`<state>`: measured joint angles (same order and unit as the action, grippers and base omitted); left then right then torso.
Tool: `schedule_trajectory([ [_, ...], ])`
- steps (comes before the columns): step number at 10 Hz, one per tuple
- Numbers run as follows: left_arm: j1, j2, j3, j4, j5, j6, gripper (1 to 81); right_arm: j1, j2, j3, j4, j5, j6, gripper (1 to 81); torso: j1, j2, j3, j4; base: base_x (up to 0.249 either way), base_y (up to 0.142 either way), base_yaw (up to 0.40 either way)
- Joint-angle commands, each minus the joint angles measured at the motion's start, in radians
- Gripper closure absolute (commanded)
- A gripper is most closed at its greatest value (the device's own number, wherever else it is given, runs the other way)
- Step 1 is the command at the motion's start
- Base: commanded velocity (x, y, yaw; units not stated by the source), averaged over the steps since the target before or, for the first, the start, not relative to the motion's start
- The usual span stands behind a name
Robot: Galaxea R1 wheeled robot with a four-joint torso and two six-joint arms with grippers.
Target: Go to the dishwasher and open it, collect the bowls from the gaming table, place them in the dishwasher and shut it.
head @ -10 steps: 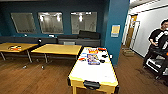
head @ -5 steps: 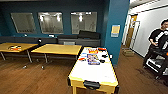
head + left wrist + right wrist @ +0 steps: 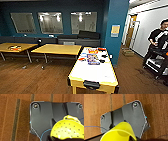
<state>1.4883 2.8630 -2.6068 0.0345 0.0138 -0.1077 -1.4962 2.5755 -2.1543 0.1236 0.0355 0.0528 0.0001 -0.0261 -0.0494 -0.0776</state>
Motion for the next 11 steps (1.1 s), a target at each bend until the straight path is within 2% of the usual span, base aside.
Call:
schedule_trajectory([
  [1, -0.050, -0.008, -0.013, 0.012, 0.055, 0.002, 81.1, 0.049, -0.029, 0.007, -0.010, -0.052, -0.002, 81.1, 0.000, 0.000, 0.000, 0.000, 0.000, 0.000, -0.335],
  [11, -0.053, -0.005, -0.013, 0.015, 0.049, 0.003, 81.1, 0.044, -0.022, -0.005, -0.010, -0.052, -0.002, 81.1, 0.001, 0.000, 0.000, 0.000, 0.000, 0.000, -0.382],
])
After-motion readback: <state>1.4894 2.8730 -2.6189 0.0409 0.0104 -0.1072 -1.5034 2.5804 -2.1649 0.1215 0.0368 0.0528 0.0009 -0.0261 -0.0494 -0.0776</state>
